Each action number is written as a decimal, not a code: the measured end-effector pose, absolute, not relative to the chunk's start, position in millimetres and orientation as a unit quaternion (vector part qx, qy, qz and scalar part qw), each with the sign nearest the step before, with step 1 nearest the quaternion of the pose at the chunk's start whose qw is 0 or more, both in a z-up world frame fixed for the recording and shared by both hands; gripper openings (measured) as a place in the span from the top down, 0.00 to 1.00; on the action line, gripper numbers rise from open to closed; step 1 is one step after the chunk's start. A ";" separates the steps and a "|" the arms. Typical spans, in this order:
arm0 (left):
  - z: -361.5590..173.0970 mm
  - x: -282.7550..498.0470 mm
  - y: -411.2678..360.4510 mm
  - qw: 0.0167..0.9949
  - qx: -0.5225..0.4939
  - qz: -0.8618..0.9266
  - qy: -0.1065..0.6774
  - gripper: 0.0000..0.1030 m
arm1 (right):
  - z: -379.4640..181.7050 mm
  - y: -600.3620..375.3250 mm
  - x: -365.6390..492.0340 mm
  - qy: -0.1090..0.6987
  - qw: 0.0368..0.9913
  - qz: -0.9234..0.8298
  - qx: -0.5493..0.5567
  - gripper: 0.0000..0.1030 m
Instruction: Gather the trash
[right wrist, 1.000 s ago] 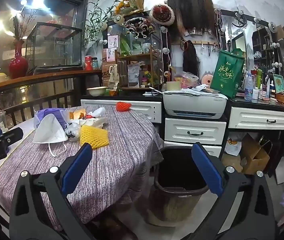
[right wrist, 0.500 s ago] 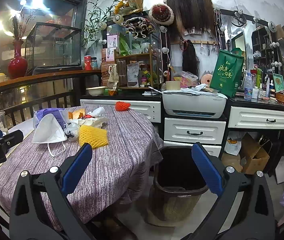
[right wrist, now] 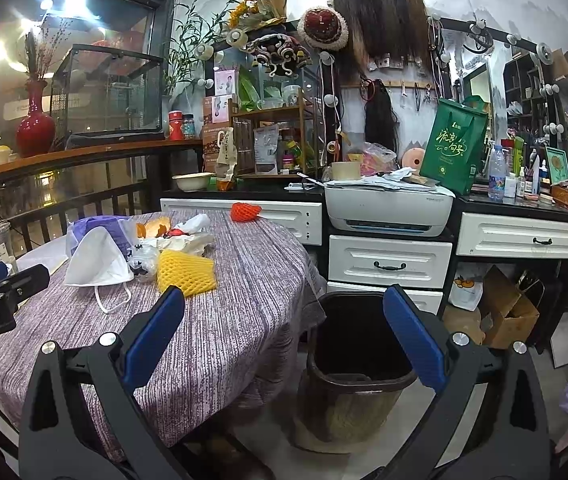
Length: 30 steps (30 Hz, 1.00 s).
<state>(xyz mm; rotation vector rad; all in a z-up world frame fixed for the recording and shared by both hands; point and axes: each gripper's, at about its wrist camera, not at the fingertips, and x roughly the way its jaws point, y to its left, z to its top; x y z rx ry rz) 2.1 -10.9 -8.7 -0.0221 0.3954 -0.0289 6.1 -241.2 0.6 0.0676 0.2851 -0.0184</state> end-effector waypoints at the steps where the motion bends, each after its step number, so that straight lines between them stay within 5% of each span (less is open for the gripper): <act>1: -8.9 2.1 -11.1 0.980 -0.011 -0.015 0.197 0.05 | 0.4 -240.9 6.1 0.142 0.989 -0.009 0.033 0.05; 30: -15.1 3.3 -11.9 0.980 -0.010 -0.015 0.200 0.05 | -0.4 -241.1 7.9 0.145 0.989 -0.008 0.033 0.05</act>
